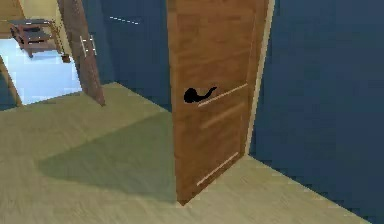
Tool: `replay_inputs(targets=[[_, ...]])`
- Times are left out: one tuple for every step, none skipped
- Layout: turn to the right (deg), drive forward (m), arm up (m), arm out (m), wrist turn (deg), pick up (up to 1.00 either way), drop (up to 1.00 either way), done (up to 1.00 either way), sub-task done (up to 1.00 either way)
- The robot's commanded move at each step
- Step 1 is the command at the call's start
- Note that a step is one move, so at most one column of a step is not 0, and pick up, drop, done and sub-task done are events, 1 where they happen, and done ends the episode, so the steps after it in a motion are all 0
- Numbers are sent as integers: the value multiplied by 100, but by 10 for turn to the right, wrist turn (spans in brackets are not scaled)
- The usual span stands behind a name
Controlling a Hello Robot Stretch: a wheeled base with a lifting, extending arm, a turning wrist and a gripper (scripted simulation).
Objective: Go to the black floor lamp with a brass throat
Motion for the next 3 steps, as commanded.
replay_inputs(targets=[[-330,0,0,0,0,0,0,0,0],[-30,0,0,0,0,0,0,0,0],[0,100,0,0,0,0,0,0,0]])
